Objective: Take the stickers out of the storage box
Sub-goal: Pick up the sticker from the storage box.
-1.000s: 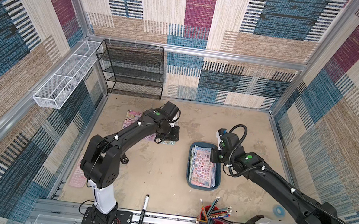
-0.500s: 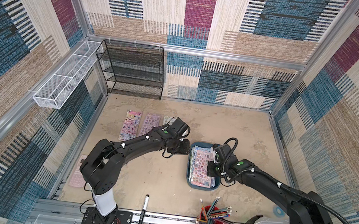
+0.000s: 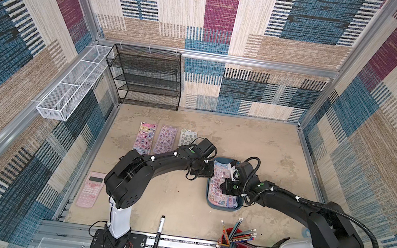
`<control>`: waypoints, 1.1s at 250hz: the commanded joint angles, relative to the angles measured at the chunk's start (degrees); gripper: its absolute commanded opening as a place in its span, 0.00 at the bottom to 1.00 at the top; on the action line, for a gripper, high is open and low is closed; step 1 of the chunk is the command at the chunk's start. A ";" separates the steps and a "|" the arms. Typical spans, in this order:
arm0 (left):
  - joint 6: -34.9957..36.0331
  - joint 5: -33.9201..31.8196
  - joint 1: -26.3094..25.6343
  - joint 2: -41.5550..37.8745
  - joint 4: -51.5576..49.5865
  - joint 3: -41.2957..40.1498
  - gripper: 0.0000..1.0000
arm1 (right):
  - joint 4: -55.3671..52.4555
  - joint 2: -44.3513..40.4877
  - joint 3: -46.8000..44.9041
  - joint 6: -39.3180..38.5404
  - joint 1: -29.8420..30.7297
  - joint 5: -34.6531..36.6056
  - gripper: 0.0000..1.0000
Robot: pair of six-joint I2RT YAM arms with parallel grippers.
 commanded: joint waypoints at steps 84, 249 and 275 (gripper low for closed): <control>-2.95 1.69 -1.42 2.34 2.19 0.36 0.19 | -1.68 -1.47 2.62 1.29 -0.40 3.93 0.00; -6.29 -1.14 -1.51 1.97 1.42 -0.26 0.16 | -11.83 -10.48 1.08 2.74 -0.49 0.13 0.28; -6.21 -1.06 -1.51 2.25 1.16 -0.04 0.16 | -9.06 -9.54 -0.50 3.51 -0.54 -1.35 0.22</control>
